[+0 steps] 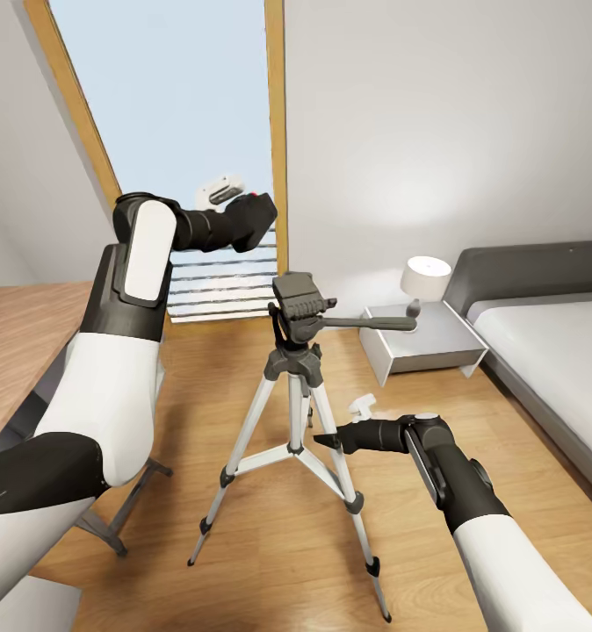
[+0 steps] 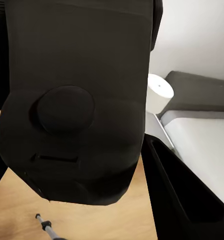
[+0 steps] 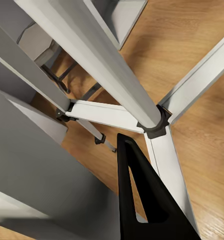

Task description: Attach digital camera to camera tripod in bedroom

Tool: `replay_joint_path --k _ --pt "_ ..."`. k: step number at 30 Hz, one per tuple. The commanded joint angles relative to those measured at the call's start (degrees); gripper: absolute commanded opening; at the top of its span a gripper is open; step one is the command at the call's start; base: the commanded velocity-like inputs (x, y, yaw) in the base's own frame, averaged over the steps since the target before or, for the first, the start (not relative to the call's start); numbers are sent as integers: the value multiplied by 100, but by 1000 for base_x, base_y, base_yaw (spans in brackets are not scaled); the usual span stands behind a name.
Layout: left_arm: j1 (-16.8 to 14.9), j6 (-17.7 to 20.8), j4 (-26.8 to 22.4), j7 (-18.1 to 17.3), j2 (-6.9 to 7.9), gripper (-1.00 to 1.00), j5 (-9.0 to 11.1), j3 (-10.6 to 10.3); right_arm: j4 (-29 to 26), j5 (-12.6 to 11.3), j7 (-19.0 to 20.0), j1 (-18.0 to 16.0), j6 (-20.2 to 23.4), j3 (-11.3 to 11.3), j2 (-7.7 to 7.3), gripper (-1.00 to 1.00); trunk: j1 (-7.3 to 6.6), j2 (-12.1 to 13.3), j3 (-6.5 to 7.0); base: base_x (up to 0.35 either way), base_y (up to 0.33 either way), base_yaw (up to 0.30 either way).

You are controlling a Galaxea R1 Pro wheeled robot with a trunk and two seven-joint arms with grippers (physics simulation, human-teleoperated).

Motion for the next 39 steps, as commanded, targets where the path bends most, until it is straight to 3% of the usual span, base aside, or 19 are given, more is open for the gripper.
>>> replay_joint_path --k 1,10,19,24,32,39 --pt "-4 13 -20 48 3 -100 55 -20 254 286 -6 -4 -86 1 -6 -100 5 -8 -11 0 0 0" --pt "-7 5 -158 194 4 -100 41 -31 254 286 -6 -4 -86 2 -5 -100 5 -8 -11 0 0 0" --pt "2 -91 -809 1344 -79 -100 112 -8 258 286 -6 -4 -88 2 -5 -100 5 -8 -11 0 0 0" --pt "7 -423 -1038 1652 -132 -100 137 -9 262 286 -6 -4 -89 -3 -5 -100 5 -8 -11 0 0 0" --pt "16 -703 -1065 1727 -140 -100 169 -4 263 285 -6 -4 -94 1 -5 -100 5 -8 -11 0 0 0" --pt "18 -736 -954 1804 -121 -100 43 -20 263 279 -6 -4 -95 -3 -5 -100 5 -8 -11 0 0 0"
